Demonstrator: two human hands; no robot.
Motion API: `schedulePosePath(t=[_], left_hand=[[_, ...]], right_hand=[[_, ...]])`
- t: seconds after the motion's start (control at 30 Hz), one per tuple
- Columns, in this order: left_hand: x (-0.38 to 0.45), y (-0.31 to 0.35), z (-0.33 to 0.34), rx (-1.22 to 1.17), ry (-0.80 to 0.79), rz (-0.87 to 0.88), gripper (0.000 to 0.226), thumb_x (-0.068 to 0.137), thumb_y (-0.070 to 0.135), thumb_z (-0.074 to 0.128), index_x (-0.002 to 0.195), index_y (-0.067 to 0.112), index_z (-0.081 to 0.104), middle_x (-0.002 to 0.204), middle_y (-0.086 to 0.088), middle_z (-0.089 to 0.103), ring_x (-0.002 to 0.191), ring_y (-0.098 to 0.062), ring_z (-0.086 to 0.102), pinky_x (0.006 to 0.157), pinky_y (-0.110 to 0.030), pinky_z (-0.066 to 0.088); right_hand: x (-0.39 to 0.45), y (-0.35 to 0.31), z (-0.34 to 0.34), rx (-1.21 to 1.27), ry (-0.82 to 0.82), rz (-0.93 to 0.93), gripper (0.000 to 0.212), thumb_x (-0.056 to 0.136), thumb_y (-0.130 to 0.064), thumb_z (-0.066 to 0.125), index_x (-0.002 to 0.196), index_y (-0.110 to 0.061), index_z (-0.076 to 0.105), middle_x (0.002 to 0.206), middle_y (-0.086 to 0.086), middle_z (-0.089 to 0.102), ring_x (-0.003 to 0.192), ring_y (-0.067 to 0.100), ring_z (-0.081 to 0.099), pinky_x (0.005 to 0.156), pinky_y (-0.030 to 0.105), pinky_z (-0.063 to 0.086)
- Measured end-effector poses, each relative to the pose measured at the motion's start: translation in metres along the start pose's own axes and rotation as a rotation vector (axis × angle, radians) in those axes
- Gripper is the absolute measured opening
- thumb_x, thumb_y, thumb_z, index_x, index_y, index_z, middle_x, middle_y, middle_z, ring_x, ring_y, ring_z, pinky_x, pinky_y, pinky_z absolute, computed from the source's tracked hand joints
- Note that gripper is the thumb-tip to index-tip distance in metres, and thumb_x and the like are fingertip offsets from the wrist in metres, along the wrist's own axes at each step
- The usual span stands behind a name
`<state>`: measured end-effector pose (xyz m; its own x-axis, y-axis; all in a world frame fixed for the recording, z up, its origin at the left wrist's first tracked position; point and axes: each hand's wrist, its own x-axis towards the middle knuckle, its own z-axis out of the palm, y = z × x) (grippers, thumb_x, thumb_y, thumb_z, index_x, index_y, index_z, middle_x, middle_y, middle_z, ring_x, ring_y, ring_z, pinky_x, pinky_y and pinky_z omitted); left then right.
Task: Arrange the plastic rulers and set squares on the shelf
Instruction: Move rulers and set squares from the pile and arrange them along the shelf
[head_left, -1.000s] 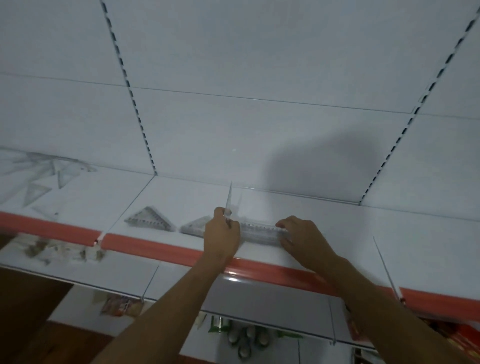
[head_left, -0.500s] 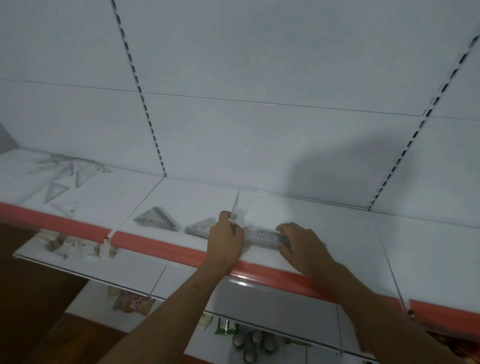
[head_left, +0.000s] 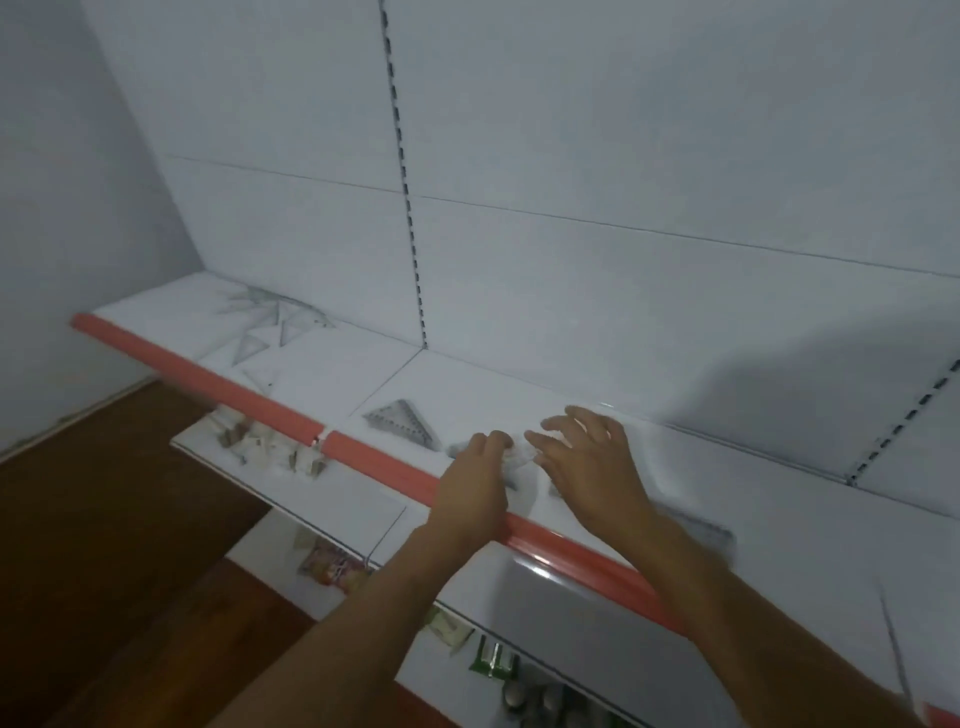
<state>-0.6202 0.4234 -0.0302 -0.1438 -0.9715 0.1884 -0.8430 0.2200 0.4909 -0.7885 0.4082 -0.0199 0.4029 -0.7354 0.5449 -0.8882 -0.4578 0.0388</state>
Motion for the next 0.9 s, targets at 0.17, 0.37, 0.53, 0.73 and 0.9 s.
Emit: schedulePosePath(t=[0.17, 0.37, 0.53, 0.73, 0.9], left_hand=[[-0.034, -0.063, -0.040, -0.064, 0.193, -0.178, 0.043, 0.090, 0.006, 0.055, 0.130, 0.017, 0.046, 0.130, -0.003, 0.046, 0.098, -0.020, 0.057, 0.082, -0.032, 0.051], [-0.072, -0.137, -0.092, -0.220, 0.373, -0.398, 0.065, 0.081, 0.028, 0.075, 0.137, 0.024, 0.041, 0.118, 0.005, 0.059, 0.082, -0.009, 0.061, 0.076, -0.030, 0.057], [-0.089, -0.192, -0.134, -0.221, 0.447, -0.423, 0.060, 0.082, 0.039, 0.073, 0.134, 0.024, 0.049, 0.101, 0.012, 0.060, 0.078, -0.004, 0.059, 0.071, -0.022, 0.052], [-0.087, -0.267, -0.186, -0.130, 0.479, -0.439, 0.047, 0.084, 0.039, 0.070, 0.127, 0.027, 0.055, 0.100, 0.014, 0.062, 0.076, -0.004, 0.060, 0.071, -0.029, 0.056], [-0.070, -0.301, -0.201, -0.139, 0.462, -0.430, 0.044, 0.084, 0.034, 0.071, 0.124, 0.027, 0.058, 0.096, 0.017, 0.057, 0.072, -0.004, 0.061, 0.069, -0.032, 0.059]], right_hand=[[0.033, -0.071, 0.028, 0.106, -0.086, -0.114, 0.028, 0.083, -0.043, 0.059, 0.101, -0.025, 0.071, 0.086, -0.007, 0.069, 0.083, 0.017, 0.062, 0.077, 0.035, 0.041], [0.069, -0.159, 0.044, 0.190, -0.128, -0.136, 0.033, 0.082, -0.035, 0.067, 0.113, -0.021, 0.065, 0.099, -0.001, 0.067, 0.093, 0.022, 0.061, 0.081, 0.032, 0.030], [0.103, -0.220, 0.062, 0.200, -0.127, -0.116, 0.036, 0.091, -0.043, 0.041, 0.109, -0.024, 0.065, 0.096, -0.005, 0.068, 0.091, 0.019, 0.060, 0.081, 0.033, 0.035], [0.145, -0.286, 0.080, 0.255, -0.155, -0.118, 0.033, 0.095, -0.039, 0.052, 0.120, -0.020, 0.059, 0.106, -0.003, 0.065, 0.099, 0.021, 0.055, 0.085, 0.034, 0.033], [0.169, -0.309, 0.096, 0.242, -0.160, -0.084, 0.037, 0.096, -0.042, 0.045, 0.125, -0.022, 0.053, 0.113, -0.005, 0.062, 0.105, 0.019, 0.051, 0.089, 0.032, 0.031]])
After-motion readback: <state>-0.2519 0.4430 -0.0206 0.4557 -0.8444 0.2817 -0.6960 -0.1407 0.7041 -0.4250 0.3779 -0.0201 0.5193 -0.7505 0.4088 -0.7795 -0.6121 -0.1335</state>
